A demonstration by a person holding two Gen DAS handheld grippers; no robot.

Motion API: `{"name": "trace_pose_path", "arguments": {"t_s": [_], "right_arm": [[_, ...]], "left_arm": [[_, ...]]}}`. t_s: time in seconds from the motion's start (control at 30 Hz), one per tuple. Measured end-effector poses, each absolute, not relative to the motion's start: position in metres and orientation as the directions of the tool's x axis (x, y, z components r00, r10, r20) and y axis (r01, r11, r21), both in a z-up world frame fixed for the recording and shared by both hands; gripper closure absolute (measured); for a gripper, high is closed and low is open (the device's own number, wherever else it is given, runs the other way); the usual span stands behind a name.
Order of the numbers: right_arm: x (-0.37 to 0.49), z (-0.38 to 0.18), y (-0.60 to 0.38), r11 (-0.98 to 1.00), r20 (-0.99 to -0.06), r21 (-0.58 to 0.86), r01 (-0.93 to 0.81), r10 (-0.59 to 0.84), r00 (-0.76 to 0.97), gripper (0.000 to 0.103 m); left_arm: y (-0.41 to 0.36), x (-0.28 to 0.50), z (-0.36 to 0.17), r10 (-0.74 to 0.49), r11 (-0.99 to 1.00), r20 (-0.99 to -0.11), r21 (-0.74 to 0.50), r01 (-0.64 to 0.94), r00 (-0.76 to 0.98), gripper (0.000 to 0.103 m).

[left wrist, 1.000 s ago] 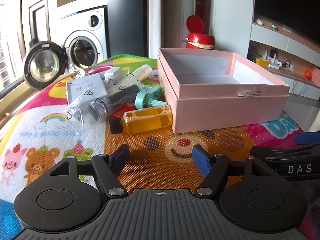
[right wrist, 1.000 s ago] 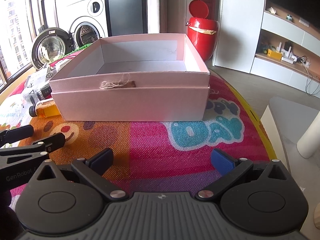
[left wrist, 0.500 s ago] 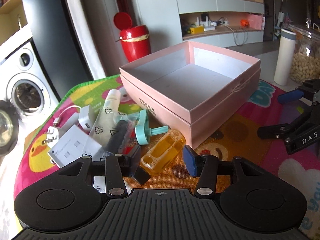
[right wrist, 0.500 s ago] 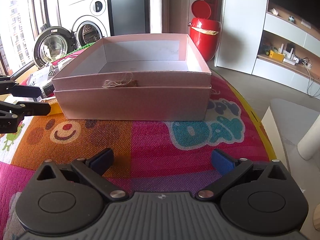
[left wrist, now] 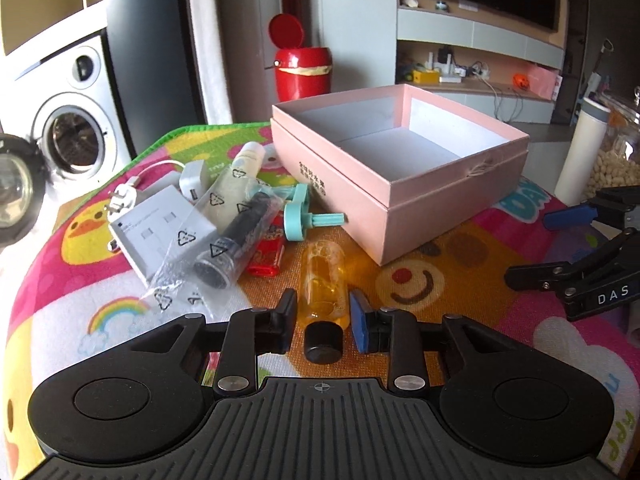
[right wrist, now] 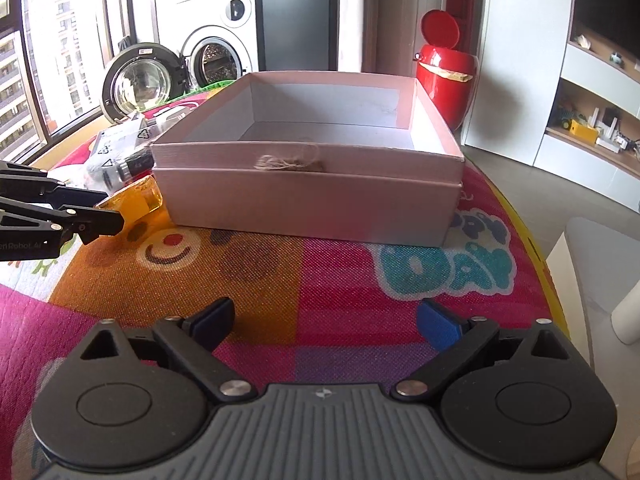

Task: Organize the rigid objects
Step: 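Grasp the yellow oil bottle with the left tool while the right tool grasps the white USB-C box, then carry the bottle and USB-C box into the pink box and open both tools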

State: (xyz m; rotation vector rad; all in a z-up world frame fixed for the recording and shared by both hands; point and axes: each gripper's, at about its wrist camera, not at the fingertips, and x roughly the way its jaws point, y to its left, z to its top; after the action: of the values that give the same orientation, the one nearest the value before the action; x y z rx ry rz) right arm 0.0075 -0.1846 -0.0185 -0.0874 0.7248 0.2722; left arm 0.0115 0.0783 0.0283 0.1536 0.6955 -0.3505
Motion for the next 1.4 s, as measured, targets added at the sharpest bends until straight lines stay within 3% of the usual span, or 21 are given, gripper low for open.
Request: {"name": "trace_pose_path", "arguments": {"t_s": [0.17, 0.3, 0.43, 0.5, 0.8, 0.87, 0.9, 1.23, 1.4], "right_arm": [[-0.005, 0.008, -0.152, 0.897, -0.611, -0.027, -0.441, 0.334, 0.718, 0.025], [0.002, 0.043, -0.11, 0.832, -0.564, -0.063, -0.551, 0.426, 0.708, 0.025], [0.035, 0.069, -0.056, 0.77, -0.568, -0.037, -0.637, 0.509, 0.647, 0.023], [0.064, 0.074, -0.02, 0.76, -0.589, -0.033, -0.649, 0.51, 0.627, 0.016], [0.149, 0.033, 0.086, 0.771, -0.743, -0.067, -0.634, 0.385, 0.547, 0.019], [0.149, 0.029, 0.087, 0.768, -0.762, -0.072, -0.637, 0.369, 0.531, 0.032], [0.147, 0.031, 0.084, 0.76, -0.766, -0.062, -0.647, 0.38, 0.519, 0.033], [0.037, 0.103, -0.024, 0.717, -0.582, -0.033, -0.696, 0.552, 0.597, 0.034], [-0.014, 0.109, -0.096, 0.763, -0.534, -0.045, -0.645, 0.528, 0.661, 0.035]], "left_arm": [[0.111, -0.022, 0.029, -0.179, 0.969, -0.627, 0.024, 0.248, 0.758, 0.071], [0.136, -0.036, 0.028, -0.16, 0.98, -0.627, -0.007, 0.199, 0.763, 0.071], [0.16, -0.039, 0.021, -0.2, 0.98, -0.619, -0.128, 0.153, 0.76, 0.07], [0.162, -0.038, 0.021, -0.198, 0.98, -0.611, -0.147, 0.136, 0.766, 0.07], [0.161, -0.03, 0.019, -0.218, 0.972, -0.631, -0.211, 0.106, 0.744, 0.07], [0.162, -0.03, 0.017, -0.221, 0.97, -0.633, -0.223, 0.098, 0.742, 0.069], [0.161, -0.031, 0.016, -0.22, 0.97, -0.634, -0.219, 0.101, 0.741, 0.069], [0.15, -0.029, 0.019, -0.184, 0.976, -0.63, -0.206, 0.067, 0.755, 0.071], [0.129, -0.043, 0.033, -0.229, 0.973, -0.575, -0.157, 0.168, 0.786, 0.071]]}}
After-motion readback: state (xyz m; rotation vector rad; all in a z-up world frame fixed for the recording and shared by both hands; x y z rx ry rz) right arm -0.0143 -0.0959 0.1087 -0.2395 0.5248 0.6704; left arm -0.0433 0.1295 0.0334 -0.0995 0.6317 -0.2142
